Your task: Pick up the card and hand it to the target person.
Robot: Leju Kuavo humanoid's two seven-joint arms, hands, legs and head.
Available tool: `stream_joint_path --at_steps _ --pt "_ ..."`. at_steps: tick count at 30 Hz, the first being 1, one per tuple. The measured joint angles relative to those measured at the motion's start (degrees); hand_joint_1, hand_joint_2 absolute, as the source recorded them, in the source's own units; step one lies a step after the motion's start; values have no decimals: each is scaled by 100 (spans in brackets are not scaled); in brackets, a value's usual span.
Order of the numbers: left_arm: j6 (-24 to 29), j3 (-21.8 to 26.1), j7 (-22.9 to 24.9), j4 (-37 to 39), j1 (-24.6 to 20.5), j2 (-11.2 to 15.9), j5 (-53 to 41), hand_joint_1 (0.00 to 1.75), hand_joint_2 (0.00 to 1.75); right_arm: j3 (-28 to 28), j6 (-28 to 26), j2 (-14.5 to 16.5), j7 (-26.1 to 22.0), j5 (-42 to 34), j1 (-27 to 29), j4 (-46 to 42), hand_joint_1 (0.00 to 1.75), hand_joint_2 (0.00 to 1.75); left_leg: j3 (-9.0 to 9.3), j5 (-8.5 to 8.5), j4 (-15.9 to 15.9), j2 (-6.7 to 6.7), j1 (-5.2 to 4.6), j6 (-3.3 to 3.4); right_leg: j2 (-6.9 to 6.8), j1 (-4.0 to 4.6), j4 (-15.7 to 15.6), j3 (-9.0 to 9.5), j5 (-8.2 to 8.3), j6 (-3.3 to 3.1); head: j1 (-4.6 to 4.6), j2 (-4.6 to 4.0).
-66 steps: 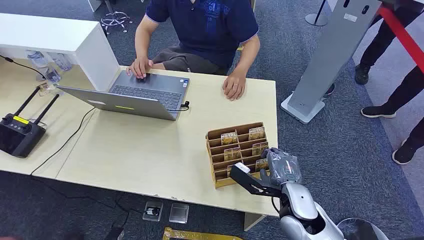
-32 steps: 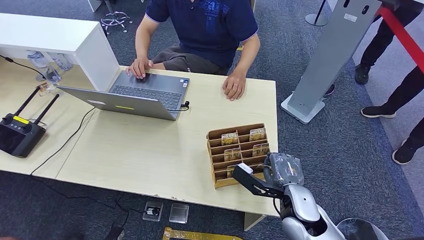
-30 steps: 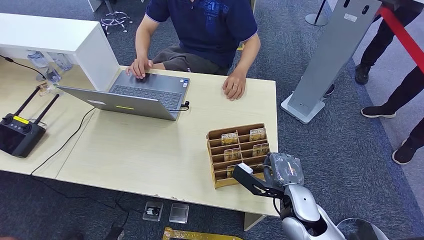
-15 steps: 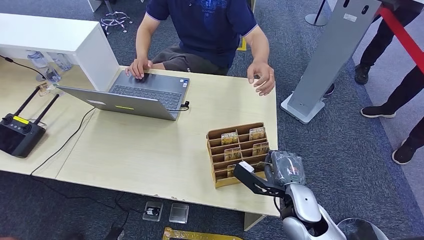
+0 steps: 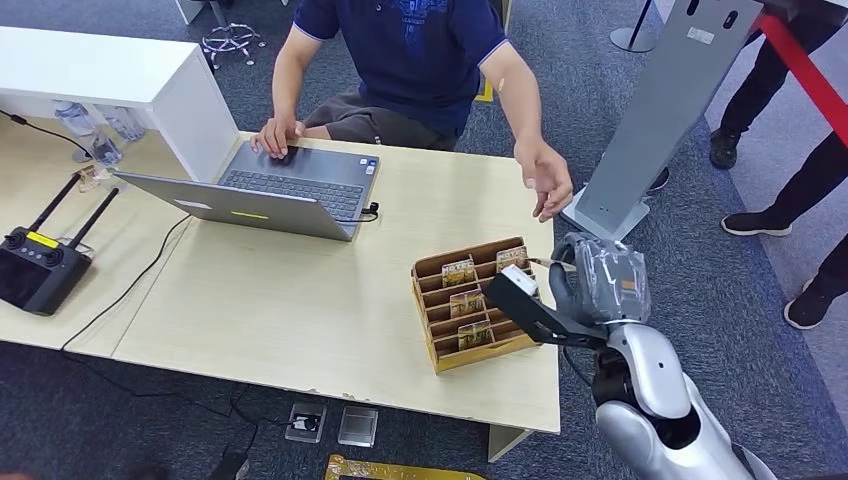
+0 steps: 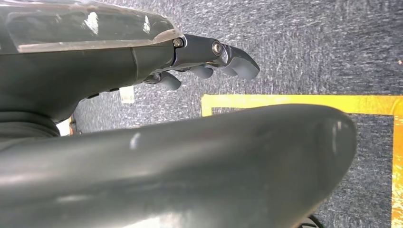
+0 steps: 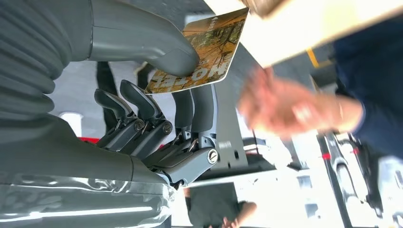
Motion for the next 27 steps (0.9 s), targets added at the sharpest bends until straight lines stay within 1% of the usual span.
stream_joint_path --at_steps 3,6,13,20,24,27 --pt "-1 -4 49 0 -60 -2 -102 0 0 -18 -107 -37 -100 -311 -291 -7 168 175 -1 0 0 -1 0 0 0 0 0 0 0 0 0 0" --pt "-5 -10 108 0 -133 -4 -191 0 0 -8 -291 -42 -235 -539 -577 165 168 175 -2 0 0 -2 0 0 0 0 1 1 0 0 -4 0" --pt "-11 -63 237 0 -291 -20 -326 0 0 112 -749 85 -629 -735 -1216 1266 168 175 -6 1 0 -5 0 0 -4 0 2 1 0 0 -3 0" --pt "-11 -140 270 0 -356 -30 -342 0 0 213 -927 303 -788 -740 -1490 2286 168 175 -6 0 0 -5 0 0 -3 0 2 0 0 0 -2 0" --pt "-45 -156 339 0 -374 -34 -339 0 0 286 -1094 492 -974 -724 -1576 2948 0 175 -4 1 0 -5 0 0 -3 0 2 1 0 0 -1 0" --pt "-110 -156 328 0 -368 -35 -329 0 0 327 -1184 610 -1073 -718 -1592 3301 0 175 -5 1 0 -5 0 0 -3 0 2 0 0 0 -3 0"
